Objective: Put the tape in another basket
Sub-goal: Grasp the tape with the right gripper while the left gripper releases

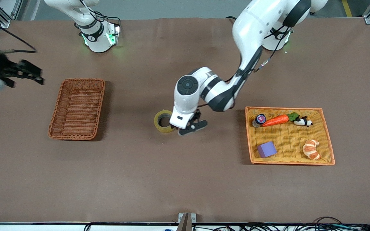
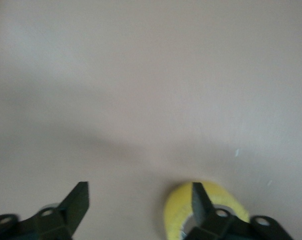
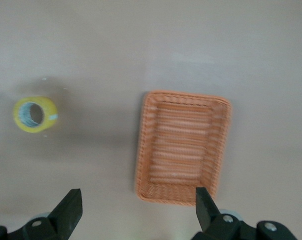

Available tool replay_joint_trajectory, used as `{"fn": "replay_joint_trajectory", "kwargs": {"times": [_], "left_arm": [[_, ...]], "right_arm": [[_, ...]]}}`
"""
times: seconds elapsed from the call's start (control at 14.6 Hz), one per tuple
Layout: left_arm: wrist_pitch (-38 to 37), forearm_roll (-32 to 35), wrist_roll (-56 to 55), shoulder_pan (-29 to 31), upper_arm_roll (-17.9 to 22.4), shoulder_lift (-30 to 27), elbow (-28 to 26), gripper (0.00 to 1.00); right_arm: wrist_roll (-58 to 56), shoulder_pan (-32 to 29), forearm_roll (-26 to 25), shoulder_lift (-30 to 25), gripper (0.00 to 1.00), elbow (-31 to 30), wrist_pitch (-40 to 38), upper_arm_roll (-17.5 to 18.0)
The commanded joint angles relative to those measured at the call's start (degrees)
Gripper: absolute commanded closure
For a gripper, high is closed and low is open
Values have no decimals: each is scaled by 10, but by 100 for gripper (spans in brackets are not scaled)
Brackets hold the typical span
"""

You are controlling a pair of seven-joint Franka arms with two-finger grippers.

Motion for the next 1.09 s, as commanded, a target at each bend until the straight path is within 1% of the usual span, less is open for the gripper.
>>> {"fn": "replay_joint_trajectory", "kwargs": {"times": [0.0,0.14,0.2,0.27,0.41,0.48,0.55,0.61,0.75,0.89,1.02], "left_arm": [[-80,16,22,56,3,-104,-30,0],[-118,25,45,93,3,-150,-37,0],[-143,35,84,115,1,-173,-37,0],[-165,37,134,127,2,-193,-37,0],[-196,30,269,181,-1,-236,-38,0],[-214,22,330,208,-3,-252,-38,0],[-234,5,372,232,-3,-268,-38,0],[-249,-24,396,258,-3,-285,-39,0],[-279,-41,441,283,-3,-308,-45,0],[-302,-43,485,311,-4,-323,-45,0],[-326,-44,517,324,-4,-337,-45,0]], "right_arm": [[95,4,0,49,0,-39,95,77],[174,15,-6,99,0,-55,163,124],[194,36,-17,130,0,-57,180,131],[200,71,-38,164,0,-57,195,132],[235,109,-51,215,0,-68,236,132],[267,125,-53,226,0,-86,277,132],[294,138,-68,234,0,-114,330,132],[312,141,-85,244,0,-140,374,132],[338,148,-115,260,0,-183,452,132],[346,152,-137,271,0,-208,490,132],[347,151,-159,286,0,-210,498,131]]}}
